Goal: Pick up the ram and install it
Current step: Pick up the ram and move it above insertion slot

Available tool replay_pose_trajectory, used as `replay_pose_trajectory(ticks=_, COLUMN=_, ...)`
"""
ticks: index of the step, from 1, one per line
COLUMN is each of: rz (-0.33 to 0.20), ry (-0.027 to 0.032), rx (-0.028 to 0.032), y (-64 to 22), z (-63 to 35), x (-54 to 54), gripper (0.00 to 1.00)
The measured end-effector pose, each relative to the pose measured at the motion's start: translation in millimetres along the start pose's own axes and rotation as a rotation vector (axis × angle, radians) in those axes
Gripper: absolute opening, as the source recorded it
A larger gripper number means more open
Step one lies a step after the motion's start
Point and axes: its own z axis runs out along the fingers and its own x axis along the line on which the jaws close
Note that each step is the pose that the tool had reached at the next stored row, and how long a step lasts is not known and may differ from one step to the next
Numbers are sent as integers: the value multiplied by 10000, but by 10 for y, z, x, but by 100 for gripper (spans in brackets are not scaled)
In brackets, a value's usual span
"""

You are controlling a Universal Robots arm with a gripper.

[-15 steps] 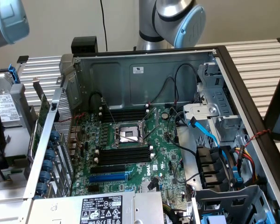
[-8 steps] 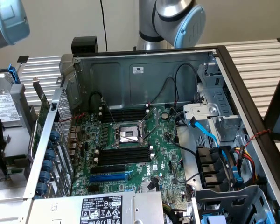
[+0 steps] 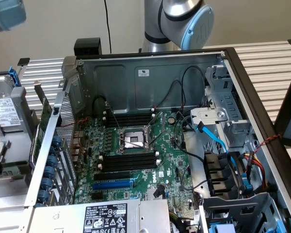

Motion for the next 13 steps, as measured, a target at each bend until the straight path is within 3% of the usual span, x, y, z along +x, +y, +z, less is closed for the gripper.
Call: replay_pose_trajectory(ticks=13, rz=-3, ry=0, rx=1, y=5, z=-594, x=55, gripper=13)
